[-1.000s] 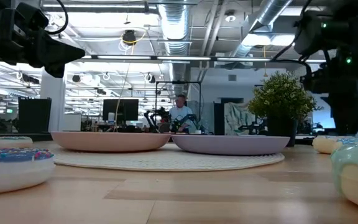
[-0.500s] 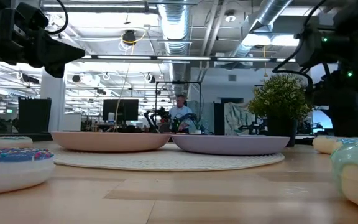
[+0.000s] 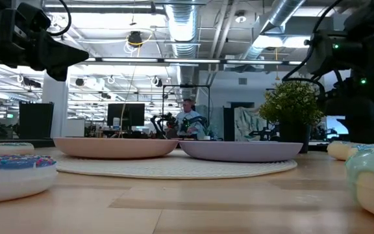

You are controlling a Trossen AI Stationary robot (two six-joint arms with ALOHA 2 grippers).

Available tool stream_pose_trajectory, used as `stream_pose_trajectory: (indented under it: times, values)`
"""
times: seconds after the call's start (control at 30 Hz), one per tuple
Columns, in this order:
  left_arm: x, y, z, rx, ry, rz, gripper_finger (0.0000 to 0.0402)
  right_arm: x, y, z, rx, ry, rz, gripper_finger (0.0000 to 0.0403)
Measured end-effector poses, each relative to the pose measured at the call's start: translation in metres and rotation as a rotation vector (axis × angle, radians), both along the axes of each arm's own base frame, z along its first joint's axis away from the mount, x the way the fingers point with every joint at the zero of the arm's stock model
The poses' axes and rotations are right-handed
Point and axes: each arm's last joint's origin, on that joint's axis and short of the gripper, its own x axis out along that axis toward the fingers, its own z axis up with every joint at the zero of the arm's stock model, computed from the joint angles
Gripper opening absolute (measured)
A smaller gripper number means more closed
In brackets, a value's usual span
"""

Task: Pick & Place donuts
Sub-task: Put the big white donut on the violet plate

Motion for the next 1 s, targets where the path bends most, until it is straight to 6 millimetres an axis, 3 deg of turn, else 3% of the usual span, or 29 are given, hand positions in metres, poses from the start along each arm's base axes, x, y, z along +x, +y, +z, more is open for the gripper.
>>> stream_pose_trajectory:
  times: [0.23,0.47,0.77,1.0]
  values:
    - [0.0,0.0,0.0,0.0,-0.001,0.0,0.0004,0.006,0.0,0.019,-0.003,-0.095,0.005,0.0134]
    - [0.0,0.0,0.0,0.0,0.0,0.0,0.0004,0.024,0.0,0.052,-0.014,-0.28,0.052,0.0132]
    - [0.0,0.0,0.0,0.0,0.0,0.0,0.0004,0.078,0.002,0.089,-0.083,-0.588,0.232,0.0128]
    - [0.0,0.0,0.0,0.0,0.0,0.0,0.0004,0.132,0.0,0.09,-0.123,-0.547,0.324,0.0127]
